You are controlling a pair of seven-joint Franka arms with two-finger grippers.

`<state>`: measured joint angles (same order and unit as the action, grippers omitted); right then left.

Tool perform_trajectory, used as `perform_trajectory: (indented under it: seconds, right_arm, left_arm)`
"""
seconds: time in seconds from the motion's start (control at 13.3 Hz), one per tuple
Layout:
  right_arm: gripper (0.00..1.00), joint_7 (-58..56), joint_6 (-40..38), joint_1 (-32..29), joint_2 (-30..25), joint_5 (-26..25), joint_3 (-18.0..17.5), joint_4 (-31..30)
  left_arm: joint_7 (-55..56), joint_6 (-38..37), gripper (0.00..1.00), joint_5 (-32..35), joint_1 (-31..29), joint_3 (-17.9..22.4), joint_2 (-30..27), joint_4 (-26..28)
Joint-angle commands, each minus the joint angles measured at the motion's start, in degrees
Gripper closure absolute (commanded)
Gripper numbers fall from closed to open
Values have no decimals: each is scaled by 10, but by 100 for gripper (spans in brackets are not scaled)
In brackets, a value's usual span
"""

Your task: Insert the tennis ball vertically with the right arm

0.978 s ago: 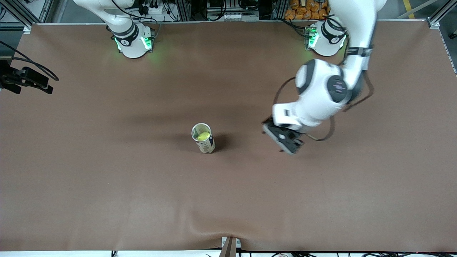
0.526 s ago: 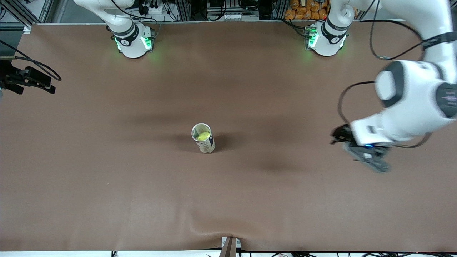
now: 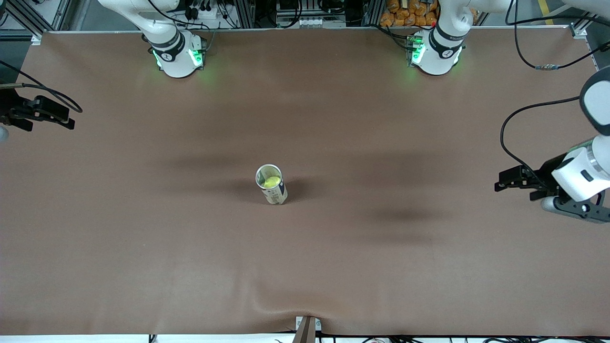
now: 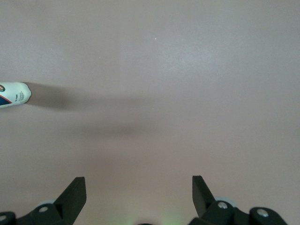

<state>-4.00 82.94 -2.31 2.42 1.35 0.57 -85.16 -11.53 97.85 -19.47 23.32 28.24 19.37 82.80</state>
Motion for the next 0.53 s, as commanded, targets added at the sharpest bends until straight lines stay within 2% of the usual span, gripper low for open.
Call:
perform_trajectory:
  seconds: [0.0,0.08,0.15,0.45]
  right_arm:
    - [0,-9,-8,-3,1,-2,0,9]
    - [0,-8,-8,-2,1,-2,0,9]
    - [0,-9,-8,-3,0,-2,0,9]
    - [0,-11,-8,-2,0,-2,1,9]
  left_arm:
    - [119,-49,0,18,10,-4,-24,-16]
    - [171,-50,0,52,17,-8,-43,-15]
    - [202,-57,0,82,9,-37,-60,-14]
    - [216,-95,0,144,-109,-178,-97,-16]
